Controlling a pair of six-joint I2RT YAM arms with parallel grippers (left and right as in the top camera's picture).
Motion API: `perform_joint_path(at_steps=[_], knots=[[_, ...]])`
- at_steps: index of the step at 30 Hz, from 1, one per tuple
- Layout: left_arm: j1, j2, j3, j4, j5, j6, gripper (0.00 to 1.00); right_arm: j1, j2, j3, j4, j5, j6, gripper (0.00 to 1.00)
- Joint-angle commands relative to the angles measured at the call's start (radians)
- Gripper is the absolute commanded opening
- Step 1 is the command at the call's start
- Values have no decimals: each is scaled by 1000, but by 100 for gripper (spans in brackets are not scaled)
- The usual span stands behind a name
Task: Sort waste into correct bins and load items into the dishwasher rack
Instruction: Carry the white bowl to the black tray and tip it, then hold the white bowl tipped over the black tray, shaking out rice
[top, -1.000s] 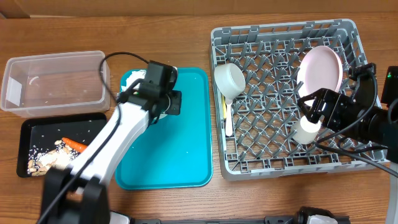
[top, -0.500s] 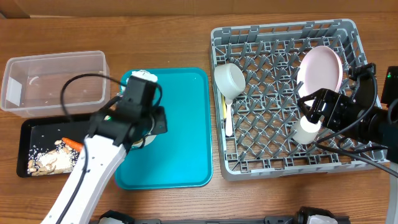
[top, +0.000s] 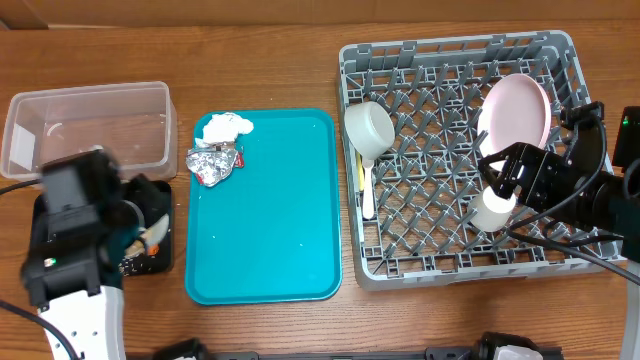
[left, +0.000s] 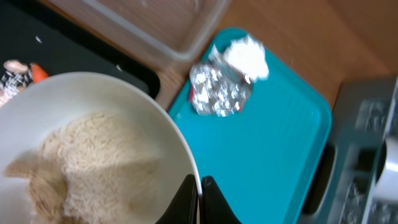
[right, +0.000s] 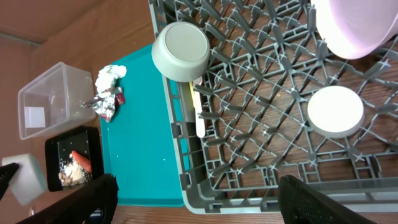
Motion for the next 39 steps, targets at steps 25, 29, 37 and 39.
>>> perform_joint_path(at_steps=[25,29,37,39], knots=[[836,503,-244,574,1273,451,4,-2,-3,6,-18,10,-2,86],[877,512,-244,509,1348,590,4,-2,-3,6,-21,10,-3,86],[947,517,-245,318,1337,797,4,-2,-3,6,-20,10,2,86],[955,518,-246,309,1341,827,4,-2,-3,6,-22,10,2,86]])
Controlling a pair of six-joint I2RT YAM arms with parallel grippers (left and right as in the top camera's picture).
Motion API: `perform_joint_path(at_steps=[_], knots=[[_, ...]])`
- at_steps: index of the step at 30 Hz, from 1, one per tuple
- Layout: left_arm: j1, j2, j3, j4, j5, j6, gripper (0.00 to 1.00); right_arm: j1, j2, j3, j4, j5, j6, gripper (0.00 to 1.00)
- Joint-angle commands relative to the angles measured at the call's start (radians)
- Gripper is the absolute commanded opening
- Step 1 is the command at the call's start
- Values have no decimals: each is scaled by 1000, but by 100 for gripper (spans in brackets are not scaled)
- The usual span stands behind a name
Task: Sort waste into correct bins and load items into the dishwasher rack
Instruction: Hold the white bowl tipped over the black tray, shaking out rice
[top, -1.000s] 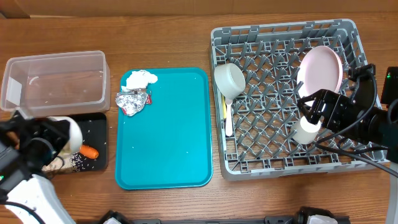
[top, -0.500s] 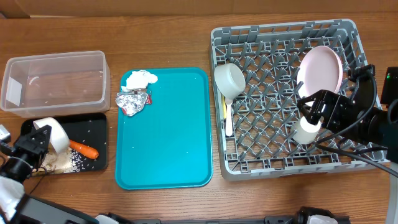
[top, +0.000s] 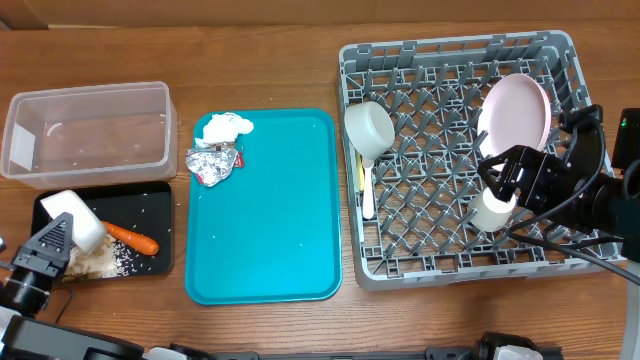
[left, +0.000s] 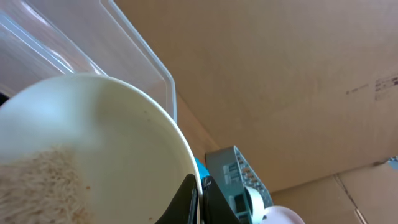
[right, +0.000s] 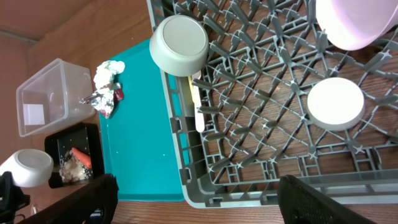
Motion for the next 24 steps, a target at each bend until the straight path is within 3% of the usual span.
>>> perform_joint_path(at_steps=[1,13,16,18,20,22,24], knots=[[21,9,-3,-5,58,104,4,-2,-3,6,1,10,2,86],[12,20,-28,46,-40,137,5,-2,-3,6,2,8,6,86],[8,29,-54,122,-18,-44,4,-2,-3,6,2,5,5,86],[7,29,-71,164,-21,44,5,-2,-3,6,-2,5,6,86],[6,31,-79,180,-97,-104,4,-2,-3,6,-2,-6,5,86],[5,31,-85,188,-84,-49,4,-2,-3,6,-2,-10,5,86],[4,32,-86,185,-34,-99,4,-2,-3,6,-2,-10,5,86]])
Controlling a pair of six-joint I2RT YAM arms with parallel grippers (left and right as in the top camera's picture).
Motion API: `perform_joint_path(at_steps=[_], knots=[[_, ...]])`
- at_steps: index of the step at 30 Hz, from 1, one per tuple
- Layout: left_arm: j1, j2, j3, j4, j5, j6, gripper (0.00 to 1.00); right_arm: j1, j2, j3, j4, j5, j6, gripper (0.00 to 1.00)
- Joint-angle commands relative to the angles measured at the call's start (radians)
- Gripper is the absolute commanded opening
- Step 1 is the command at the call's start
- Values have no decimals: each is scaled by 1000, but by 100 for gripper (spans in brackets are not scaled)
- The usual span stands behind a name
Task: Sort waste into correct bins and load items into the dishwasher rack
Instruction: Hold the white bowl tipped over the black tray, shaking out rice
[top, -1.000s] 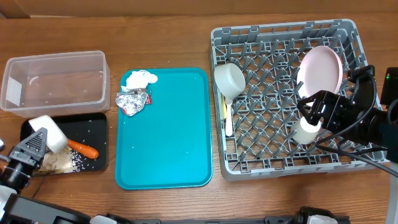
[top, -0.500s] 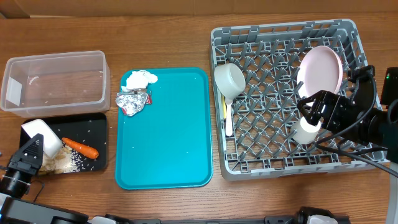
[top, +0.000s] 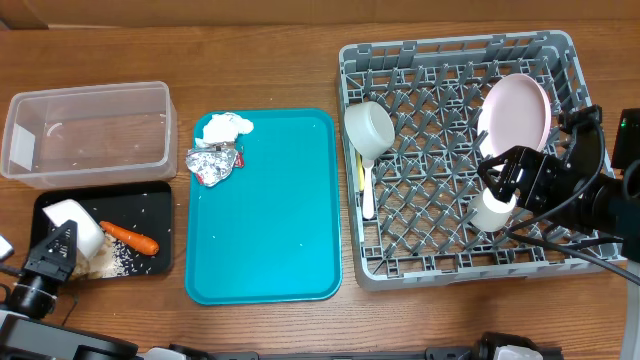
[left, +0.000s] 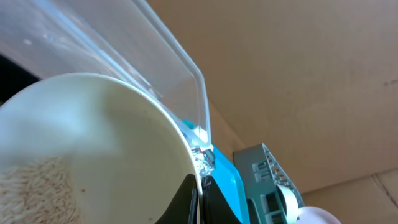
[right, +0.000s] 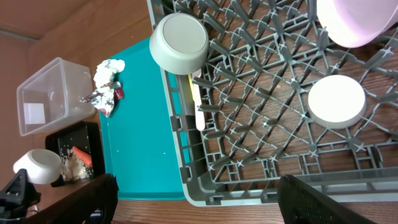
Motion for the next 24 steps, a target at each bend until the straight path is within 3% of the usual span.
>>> perform_joint_path(at_steps=[1,2,3,4,5,6,12,15,16,17,18,20,22,24], knots=[[-11,10,-11,2,81,-8,4,-2,-3,6,3,-6,4,86],[-16,10,-12,5,67,55,4,-2,-3,6,3,-6,4,86],[-23,14,-13,18,35,38,4,-2,-3,6,4,-6,5,86],[-27,17,-13,18,68,-25,4,-2,-3,6,4,-6,5,86],[-26,20,-13,19,150,-14,4,-2,-3,6,3,-6,5,86],[-27,21,-14,19,174,79,4,-2,-3,6,1,-6,4,86],[-26,25,-16,11,127,39,4,-2,-3,6,-3,-6,4,86],[-35,28,-26,26,50,152,4,-2,-3,6,-3,-6,4,86],[-44,34,-31,39,11,100,4,-2,-3,6,-2,-6,4,86],[-50,42,-31,41,68,18,4,-2,-3,6,1,-6,4,86],[-51,45,-32,37,161,24,4,-2,-3,6,1,-6,4,86],[-54,46,-45,43,120,179,5,-2,-3,6,1,-9,5,86],[-50,50,-47,46,99,86,4,-2,-3,6,-4,-9,4,86],[-47,50,-51,41,130,151,4,-2,-3,6,-11,-9,4,86]])
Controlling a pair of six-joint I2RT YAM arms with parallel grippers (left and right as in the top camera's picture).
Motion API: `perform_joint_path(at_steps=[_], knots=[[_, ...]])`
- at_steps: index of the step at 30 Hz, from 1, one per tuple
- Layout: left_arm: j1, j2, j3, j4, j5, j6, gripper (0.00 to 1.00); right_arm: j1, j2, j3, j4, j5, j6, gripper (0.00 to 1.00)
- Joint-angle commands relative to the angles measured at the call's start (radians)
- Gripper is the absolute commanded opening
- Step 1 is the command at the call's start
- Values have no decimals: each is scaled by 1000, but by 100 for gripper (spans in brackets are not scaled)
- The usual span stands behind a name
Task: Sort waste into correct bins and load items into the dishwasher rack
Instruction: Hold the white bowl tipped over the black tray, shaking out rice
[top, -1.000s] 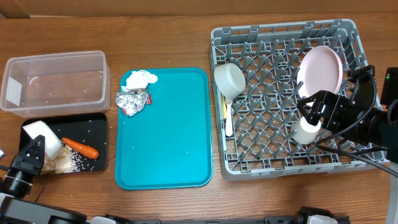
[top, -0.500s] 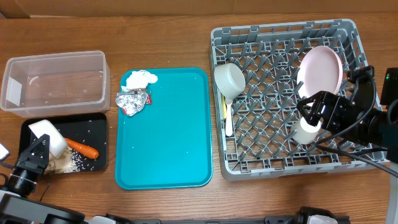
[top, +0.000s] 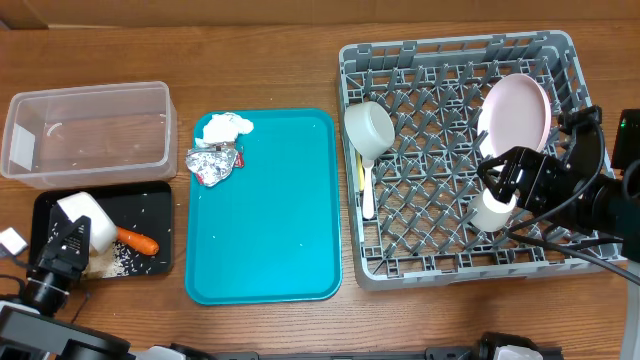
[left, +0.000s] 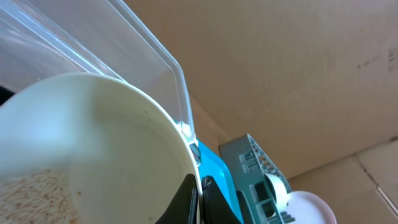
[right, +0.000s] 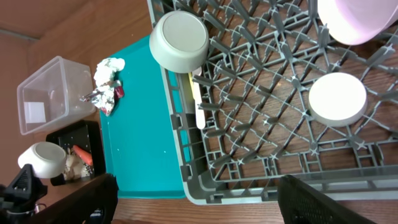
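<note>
My left gripper (left: 200, 186) is shut on the rim of a white bowl (left: 93, 143), which is tipped on its side over the black bin (top: 150, 200) at the table's left front. A little rice (left: 28, 193) still clings inside the bowl (top: 88, 216). In the bin lie a carrot (top: 138, 241) and spilled rice (top: 115, 262). My right gripper (right: 199, 199) hangs open over the right side of the grey dishwasher rack (top: 450, 275), above an upside-down white cup (right: 337, 99).
A clear bin (top: 85, 130) stands behind the black one. The teal tray (top: 270, 220) carries crumpled foil (top: 212, 163) and a white tissue (top: 228, 125) at its far left corner. The rack also holds a white cup (top: 368, 128), a pale utensil (top: 366, 185) and a pink plate (top: 515, 110).
The tipped bowl has shifted a little to the right over the black bin, still in my left gripper. The right arm has not moved.
First my left gripper held the bowl, with a heap of rice in it, beside the tray's near left. Then the bowl was tipped on its side over the black bin, with rice lying in the bin. It has stayed tipped there, shifting slightly.
</note>
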Motion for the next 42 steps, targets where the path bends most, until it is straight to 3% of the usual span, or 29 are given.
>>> perform_joint_path(at_steps=[1,3,5,8,10,11,13,17,19,21,25,30,42], knots=[[1,10,-14,21,66,38,4,-2,-3,6,-2,-8,4,86],[7,5,-13,31,87,-26,4,-2,-3,6,-4,-8,4,86],[4,10,-17,39,23,73,4,-2,-3,6,-2,-8,4,86],[14,13,-14,23,89,-76,4,-2,-3,6,-3,-8,4,86],[14,10,-18,20,37,66,4,-2,-3,6,-2,-8,4,86],[13,10,-19,20,2,82,4,-2,-3,6,1,-8,4,86],[5,11,-25,20,-43,27,4,-2,-3,6,2,-8,4,86],[6,12,-23,34,89,13,4,-2,-3,6,5,-8,4,86],[12,4,-20,23,89,-69,4,-2,-3,6,1,-8,4,86],[45,-6,-20,17,89,-180,4,-2,-3,6,-4,-8,4,86],[146,-22,-20,-79,87,-228,4,-2,-3,6,-14,-8,4,86],[238,-16,-29,-80,86,-122,4,-2,-3,6,-12,-8,4,86],[160,-16,-31,-78,87,41,4,-2,-3,6,-11,-8,4,86]])
